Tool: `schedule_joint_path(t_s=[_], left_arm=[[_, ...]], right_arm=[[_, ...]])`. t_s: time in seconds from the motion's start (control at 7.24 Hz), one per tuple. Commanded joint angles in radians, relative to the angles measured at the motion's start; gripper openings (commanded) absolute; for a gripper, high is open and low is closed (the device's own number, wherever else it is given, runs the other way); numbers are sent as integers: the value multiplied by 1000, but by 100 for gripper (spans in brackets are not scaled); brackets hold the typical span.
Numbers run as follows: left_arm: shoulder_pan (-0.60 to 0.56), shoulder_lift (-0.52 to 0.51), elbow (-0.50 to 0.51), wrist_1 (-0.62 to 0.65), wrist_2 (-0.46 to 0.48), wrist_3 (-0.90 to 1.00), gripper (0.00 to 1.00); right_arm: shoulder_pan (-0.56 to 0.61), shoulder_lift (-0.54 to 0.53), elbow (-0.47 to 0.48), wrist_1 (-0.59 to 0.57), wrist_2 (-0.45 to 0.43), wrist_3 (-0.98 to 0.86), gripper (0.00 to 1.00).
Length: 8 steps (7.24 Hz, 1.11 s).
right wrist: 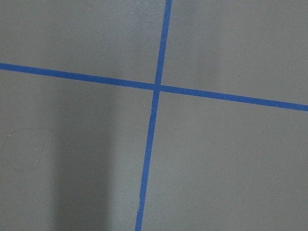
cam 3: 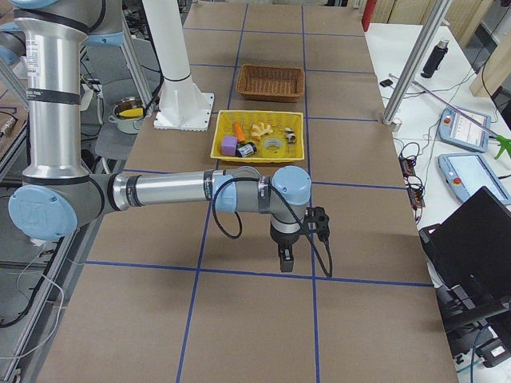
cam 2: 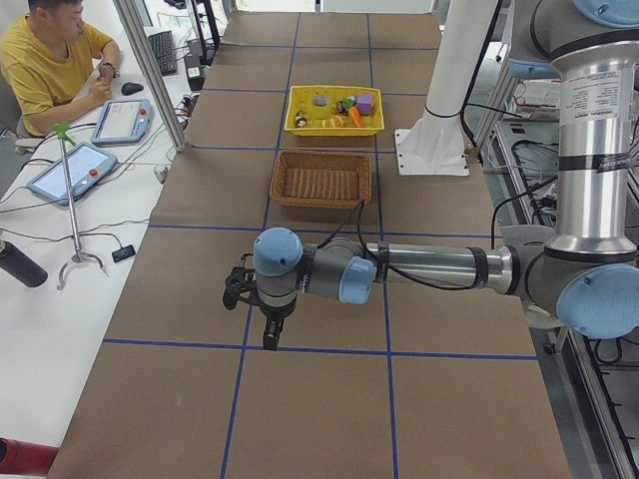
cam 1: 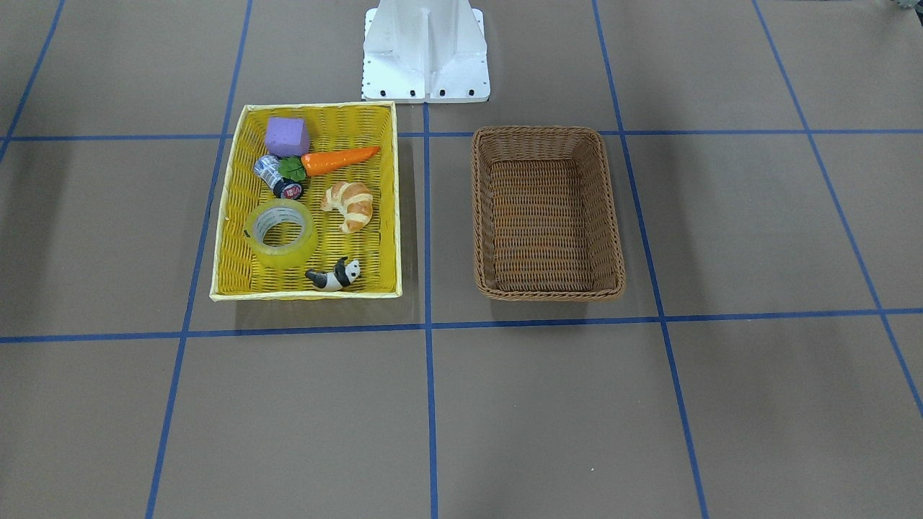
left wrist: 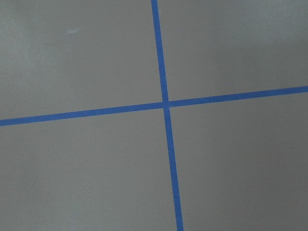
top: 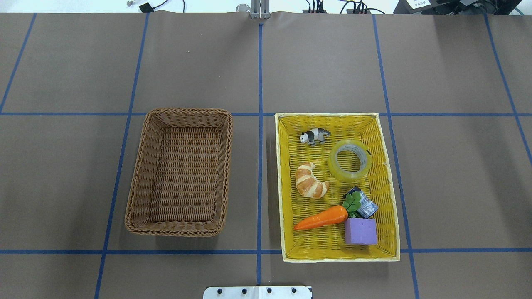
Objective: Move tape to another basket
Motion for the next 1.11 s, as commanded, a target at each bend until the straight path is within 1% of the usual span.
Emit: schedule_joint_path(t_s=[0.0,0.28,0.41,0.55,0.69,0.83,0.97], left_arm=[[0,1,-20,-4,0,0,99],[0,6,-17,-2,17,3,99],[0,-3,-20,-4,44,2,99],[-1,-23,-36,-8,40,-3,99],[-3,-49,-58,-8,40,-5,99],[-3,-84,-72,-33,41,-5,99],[-3,-103,-48,-80,52,-8,99]], right_arm=[[0,-1,32,-2,4,-2,100],[0,-2,59,-2,-7,-2,100],[-5,3,60,3,-2,-3,100],[-2,27,74,94,-5,0,100],[-3,41,59,218,-13,2,100],[-3,38,53,327,1,9,100],[-8,40,48,346,60,8,100]])
